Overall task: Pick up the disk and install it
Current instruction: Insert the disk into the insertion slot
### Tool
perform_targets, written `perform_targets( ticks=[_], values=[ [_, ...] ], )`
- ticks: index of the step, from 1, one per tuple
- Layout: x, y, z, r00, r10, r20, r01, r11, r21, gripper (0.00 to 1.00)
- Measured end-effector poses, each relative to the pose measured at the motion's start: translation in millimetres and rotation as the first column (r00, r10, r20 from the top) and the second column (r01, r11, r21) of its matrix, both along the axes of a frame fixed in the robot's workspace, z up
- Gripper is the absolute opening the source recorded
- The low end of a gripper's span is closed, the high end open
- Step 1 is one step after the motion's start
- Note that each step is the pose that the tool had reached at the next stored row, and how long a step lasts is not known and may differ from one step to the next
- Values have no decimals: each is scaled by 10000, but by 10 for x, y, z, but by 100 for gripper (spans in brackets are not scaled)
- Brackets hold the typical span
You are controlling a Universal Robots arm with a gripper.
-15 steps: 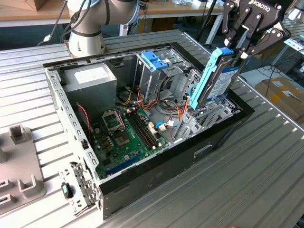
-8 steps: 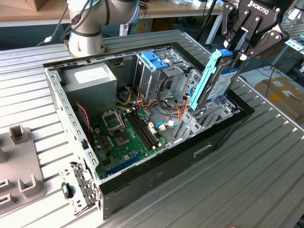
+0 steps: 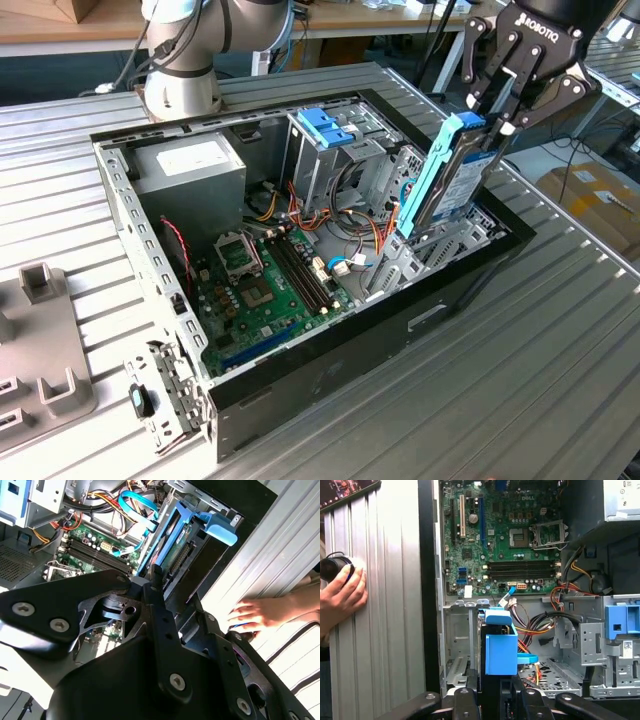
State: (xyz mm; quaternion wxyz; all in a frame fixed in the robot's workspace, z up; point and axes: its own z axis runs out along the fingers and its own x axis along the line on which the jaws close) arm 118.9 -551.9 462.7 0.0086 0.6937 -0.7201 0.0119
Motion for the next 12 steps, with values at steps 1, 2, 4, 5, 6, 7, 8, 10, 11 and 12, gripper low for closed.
perform_targets(
  ticks=[1,2,4,5,6,7,8,10,11,12],
  values=[
    [0,0,0,10000,0,0,0,10000,0,35],
    [0,0,0,10000,0,0,0,10000,-1,35],
    [0,0,-1,10000,1,0,-1,10000,-5,35],
    [0,-1,-1,10000,2,0,-2,10000,-7,35],
    [0,-2,-2,10000,3,0,-3,10000,-7,35],
    [0,-3,-3,10000,4,0,-4,10000,-5,35],
    [-2,-4,-4,10000,6,0,-6,10000,-7,35],
    [-4,-4,-8,10000,10,0,-10,10000,-6,35],
    [-7,-5,-11,10000,11,0,-11,10000,-5,35],
    [-10,-5,-12,10000,14,1,-14,10000,-4,35]
  ],
)
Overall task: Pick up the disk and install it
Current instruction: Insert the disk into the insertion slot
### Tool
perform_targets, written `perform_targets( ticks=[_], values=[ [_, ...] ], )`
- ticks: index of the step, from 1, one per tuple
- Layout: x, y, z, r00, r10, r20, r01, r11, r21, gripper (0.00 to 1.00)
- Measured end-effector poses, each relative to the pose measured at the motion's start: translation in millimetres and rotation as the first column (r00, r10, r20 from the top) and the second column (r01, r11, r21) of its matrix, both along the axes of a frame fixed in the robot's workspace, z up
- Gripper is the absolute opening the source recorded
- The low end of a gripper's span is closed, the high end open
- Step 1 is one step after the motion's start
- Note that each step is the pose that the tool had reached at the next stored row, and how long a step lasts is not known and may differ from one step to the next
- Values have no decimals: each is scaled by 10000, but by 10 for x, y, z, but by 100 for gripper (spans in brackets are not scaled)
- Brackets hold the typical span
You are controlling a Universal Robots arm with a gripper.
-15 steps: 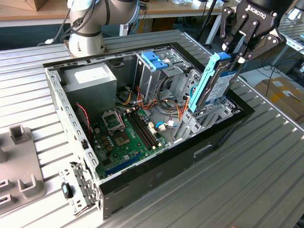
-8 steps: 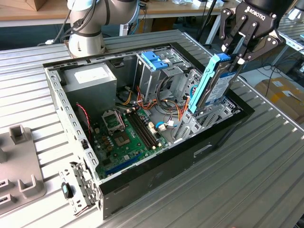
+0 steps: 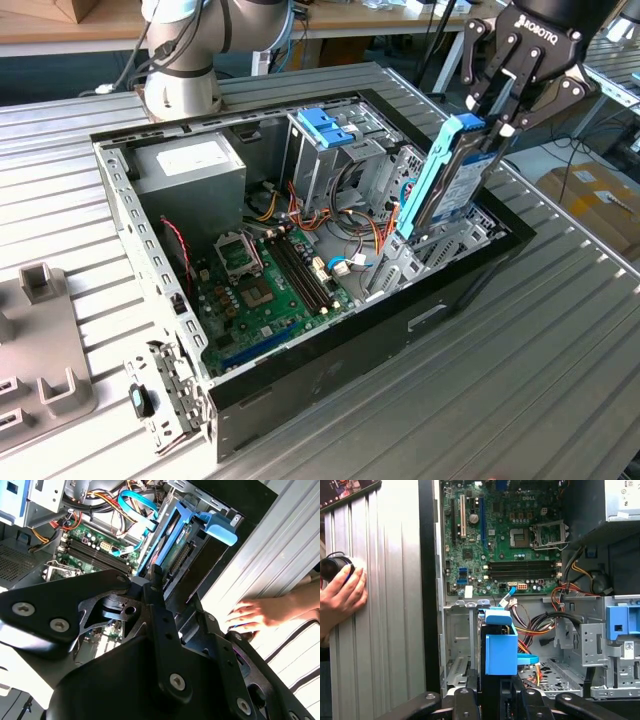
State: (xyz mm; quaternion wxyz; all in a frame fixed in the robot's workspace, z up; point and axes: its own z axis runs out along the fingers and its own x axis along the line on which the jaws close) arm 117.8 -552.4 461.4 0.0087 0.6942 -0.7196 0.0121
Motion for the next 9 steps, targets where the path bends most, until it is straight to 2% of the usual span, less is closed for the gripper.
perform_targets(
  ticks=[9],
  values=[
    [-2,1,-16,10000,37,0,-37,10000,-4,35]
  ],
)
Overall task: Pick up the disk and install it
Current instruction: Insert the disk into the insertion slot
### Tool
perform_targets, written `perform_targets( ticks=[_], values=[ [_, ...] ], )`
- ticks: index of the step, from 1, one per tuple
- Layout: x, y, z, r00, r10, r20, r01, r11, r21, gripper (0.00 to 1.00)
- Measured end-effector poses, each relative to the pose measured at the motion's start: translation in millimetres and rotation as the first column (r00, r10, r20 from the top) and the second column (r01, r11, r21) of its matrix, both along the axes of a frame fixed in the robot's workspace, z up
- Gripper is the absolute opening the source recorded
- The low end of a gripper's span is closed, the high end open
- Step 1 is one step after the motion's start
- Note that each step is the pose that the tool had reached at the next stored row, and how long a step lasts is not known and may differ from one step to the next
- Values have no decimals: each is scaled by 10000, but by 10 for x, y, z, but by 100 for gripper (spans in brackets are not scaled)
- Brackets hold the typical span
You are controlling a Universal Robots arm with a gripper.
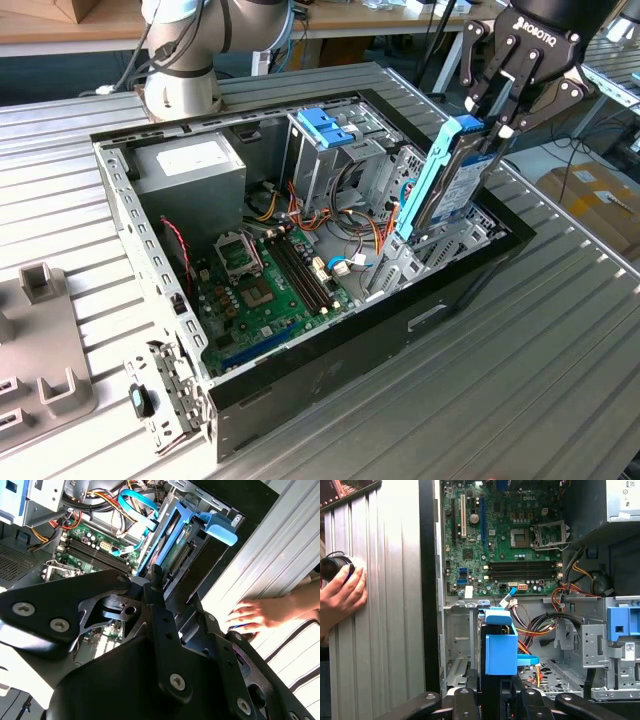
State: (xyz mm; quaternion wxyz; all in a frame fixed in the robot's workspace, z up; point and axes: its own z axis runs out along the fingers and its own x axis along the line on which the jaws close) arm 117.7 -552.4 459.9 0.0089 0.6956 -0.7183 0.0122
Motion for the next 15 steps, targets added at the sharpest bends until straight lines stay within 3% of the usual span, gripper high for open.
perform_targets(
  ticks=[15],
  values=[
    [0,0,-32,10000,0,0,0,10000,1,35]
  ],
)
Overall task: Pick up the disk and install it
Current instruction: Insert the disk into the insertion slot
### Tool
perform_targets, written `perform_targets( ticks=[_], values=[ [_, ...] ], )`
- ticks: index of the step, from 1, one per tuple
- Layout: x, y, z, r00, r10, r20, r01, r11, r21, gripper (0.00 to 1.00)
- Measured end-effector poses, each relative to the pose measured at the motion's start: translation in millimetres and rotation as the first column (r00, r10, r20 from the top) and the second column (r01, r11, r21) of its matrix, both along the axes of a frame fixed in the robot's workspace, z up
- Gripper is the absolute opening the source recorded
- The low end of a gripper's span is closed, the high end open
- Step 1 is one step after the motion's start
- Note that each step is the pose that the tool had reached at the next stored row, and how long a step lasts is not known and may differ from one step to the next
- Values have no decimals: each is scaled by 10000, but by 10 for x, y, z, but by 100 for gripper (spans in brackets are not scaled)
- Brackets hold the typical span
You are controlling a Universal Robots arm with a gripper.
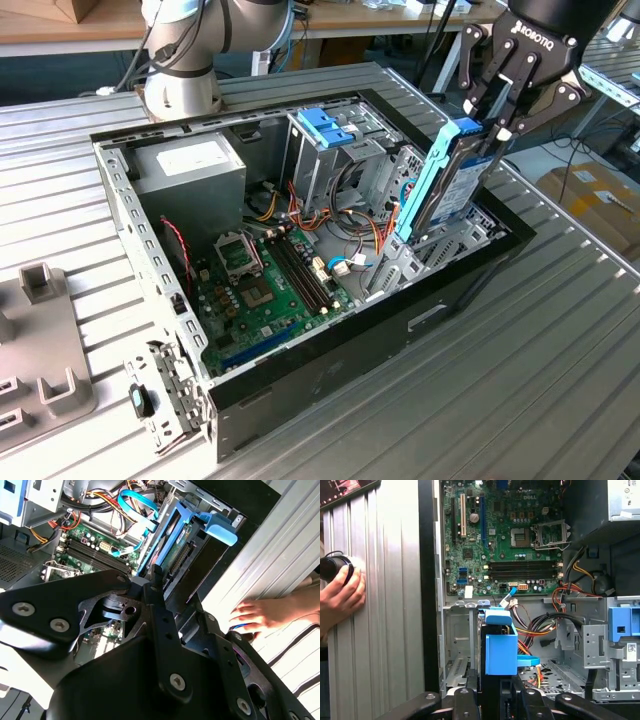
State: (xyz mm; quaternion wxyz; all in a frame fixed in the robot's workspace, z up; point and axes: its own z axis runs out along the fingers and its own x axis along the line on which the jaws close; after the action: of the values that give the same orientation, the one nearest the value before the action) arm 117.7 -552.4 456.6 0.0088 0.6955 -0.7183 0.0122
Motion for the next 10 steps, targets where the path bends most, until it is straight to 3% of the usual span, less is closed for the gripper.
perform_targets(
  ticks=[10],
  values=[
    [0,0,-19,10000,0,0,0,10000,-2,35]
  ],
)
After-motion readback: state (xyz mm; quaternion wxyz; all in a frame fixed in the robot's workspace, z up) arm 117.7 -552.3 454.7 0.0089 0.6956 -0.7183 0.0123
